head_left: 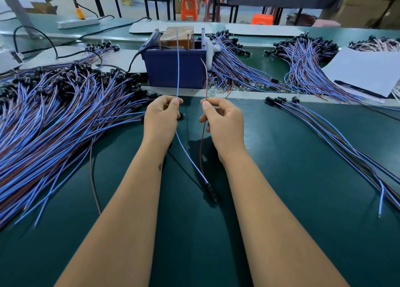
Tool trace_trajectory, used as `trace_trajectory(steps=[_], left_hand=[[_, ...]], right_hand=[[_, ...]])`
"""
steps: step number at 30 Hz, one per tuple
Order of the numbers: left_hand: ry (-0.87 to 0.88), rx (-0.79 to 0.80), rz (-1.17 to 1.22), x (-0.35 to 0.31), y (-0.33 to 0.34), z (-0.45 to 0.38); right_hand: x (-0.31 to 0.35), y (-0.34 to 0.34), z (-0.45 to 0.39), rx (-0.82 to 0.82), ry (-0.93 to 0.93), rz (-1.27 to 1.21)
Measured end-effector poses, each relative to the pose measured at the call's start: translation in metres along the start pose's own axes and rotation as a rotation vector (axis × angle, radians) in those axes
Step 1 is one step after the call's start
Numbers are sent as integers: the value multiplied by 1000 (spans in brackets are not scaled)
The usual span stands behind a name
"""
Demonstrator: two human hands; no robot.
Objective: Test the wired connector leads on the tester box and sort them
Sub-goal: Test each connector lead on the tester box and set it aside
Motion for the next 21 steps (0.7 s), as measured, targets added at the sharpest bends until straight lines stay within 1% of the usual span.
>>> trace_trajectory(steps=[4,9,14,21], left_hand=[[-7,-1,-4,0,0,0],[-6,-49,-4,0,-3,1],[-58,-100,27,2,-7,-3],[-89,-116,64,3,-7,-4]], right_hand=[[0,-1,-1,-14,-22,8],[2,-2,-1,-43,-34,-10],[3,-3,-2,-74,-31,-83],[4,-1,-1,-62,-30,-88]])
Point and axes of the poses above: each hand's wrist, its own z-axis away from the middle knuckle, its own y-axis out of the palm, x = y × z, the point moved 5 cm from there along -z, towards the middle knuckle, and after that the axes turned 10 degrees about -y, right-handed, at the moved point
